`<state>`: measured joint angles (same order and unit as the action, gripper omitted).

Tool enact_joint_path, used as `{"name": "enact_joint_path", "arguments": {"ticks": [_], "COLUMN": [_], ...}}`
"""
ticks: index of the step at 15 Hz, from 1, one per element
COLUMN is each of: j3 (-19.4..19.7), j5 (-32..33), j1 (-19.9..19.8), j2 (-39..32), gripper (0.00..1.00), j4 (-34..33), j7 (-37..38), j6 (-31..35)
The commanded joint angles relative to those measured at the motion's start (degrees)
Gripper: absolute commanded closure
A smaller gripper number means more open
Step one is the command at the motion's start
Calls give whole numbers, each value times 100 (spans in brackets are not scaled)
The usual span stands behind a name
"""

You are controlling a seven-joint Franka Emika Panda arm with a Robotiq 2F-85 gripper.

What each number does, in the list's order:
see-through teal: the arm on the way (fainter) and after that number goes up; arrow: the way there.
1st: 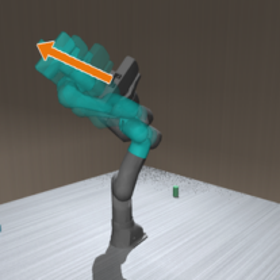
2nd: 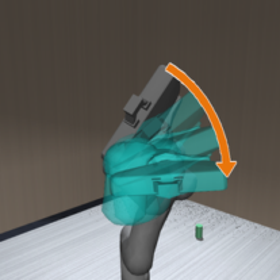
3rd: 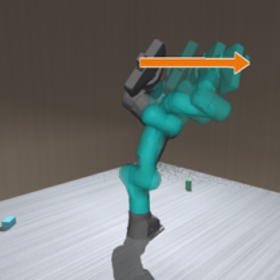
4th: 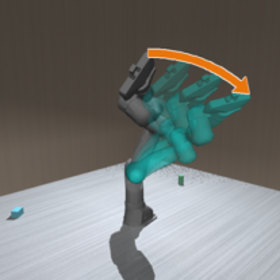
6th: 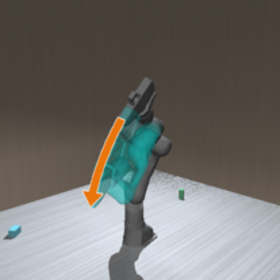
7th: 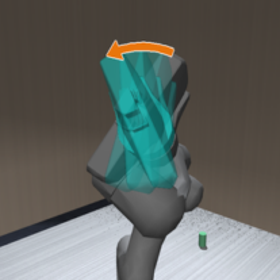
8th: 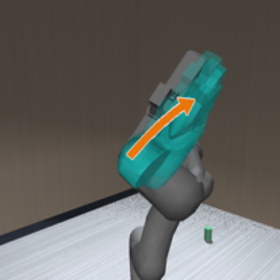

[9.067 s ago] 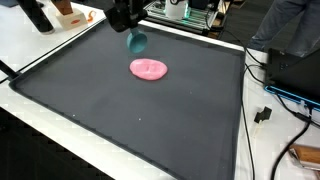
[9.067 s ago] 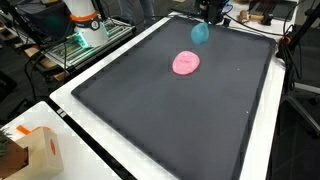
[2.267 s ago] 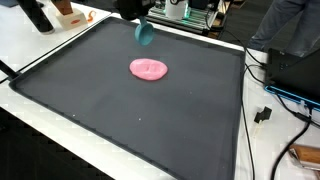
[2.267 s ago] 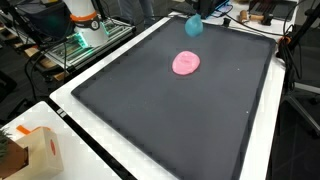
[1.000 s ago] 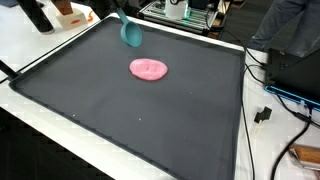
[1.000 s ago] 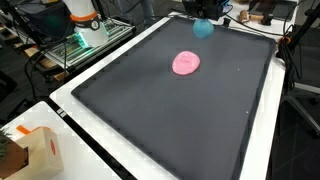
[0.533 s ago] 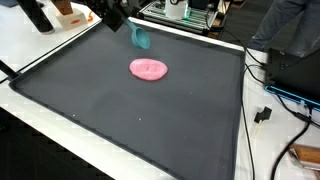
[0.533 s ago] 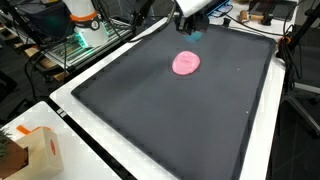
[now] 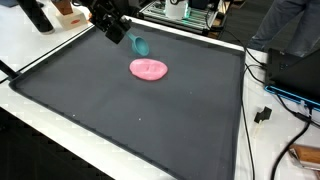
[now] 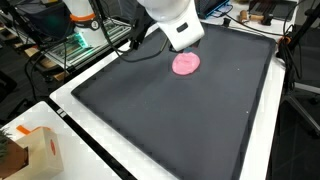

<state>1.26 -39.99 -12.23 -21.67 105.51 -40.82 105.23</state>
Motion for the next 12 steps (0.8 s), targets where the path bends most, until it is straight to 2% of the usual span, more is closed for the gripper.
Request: {"name": "enact_joint_path", "arguments": {"ticks": [1,12], "j3": [-24,-74], "j5": [-148,-373], "j1": [-153,-313], "j2": [-432,-1291], "gripper": [75,75], "j4": [-348,-918], "j7": [-122,-14], "j6": [-403,-374]}}
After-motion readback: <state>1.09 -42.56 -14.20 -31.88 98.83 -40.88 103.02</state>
